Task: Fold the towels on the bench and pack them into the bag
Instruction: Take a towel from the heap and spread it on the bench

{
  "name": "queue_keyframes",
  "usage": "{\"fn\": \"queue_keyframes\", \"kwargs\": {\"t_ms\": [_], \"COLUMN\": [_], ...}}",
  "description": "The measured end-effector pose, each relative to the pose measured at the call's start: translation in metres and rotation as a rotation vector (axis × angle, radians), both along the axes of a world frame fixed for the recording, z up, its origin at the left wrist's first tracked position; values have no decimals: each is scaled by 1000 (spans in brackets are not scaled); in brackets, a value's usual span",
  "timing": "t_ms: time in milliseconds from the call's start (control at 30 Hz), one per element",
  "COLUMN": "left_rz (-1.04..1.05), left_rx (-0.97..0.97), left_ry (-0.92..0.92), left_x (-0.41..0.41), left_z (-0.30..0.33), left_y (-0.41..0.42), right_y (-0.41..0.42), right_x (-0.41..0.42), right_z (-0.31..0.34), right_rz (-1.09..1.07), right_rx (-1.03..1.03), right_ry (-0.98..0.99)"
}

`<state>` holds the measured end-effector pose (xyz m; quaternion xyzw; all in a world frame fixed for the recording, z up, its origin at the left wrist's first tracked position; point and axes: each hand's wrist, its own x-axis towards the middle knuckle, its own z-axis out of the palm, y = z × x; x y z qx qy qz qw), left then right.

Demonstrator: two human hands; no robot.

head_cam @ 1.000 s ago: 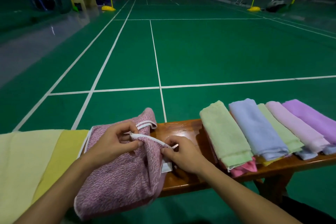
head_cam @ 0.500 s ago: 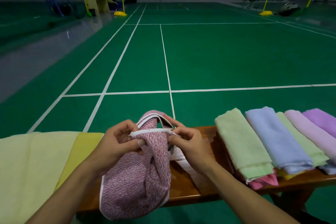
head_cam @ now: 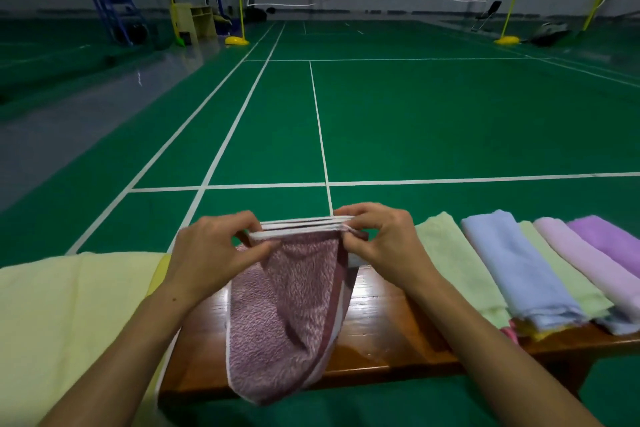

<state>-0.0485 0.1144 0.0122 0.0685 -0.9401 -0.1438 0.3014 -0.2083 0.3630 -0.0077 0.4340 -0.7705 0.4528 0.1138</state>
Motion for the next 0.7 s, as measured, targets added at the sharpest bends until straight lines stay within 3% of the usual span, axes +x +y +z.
{"fn": "queue_keyframes", "kwargs": {"t_ms": [233,367,467,700], "left_rz": [-103,-217,-241,-326], "left_rx": [621,915,926,944], "left_ry": [242,469,545,259], "left_x": [-17,-17,-13,0], "left_z": [43,74,93,91], "left_y": [25,43,45,47], "right_y": [-10,-2,10,26], "right_x": [20,25,27,38], "right_z": [55,92,117,116], "right_rz": [-204,-95,49,78], "right_rx": [-198,-363,-456,-406], "right_ry": [-22,-38,-142,-218]}}
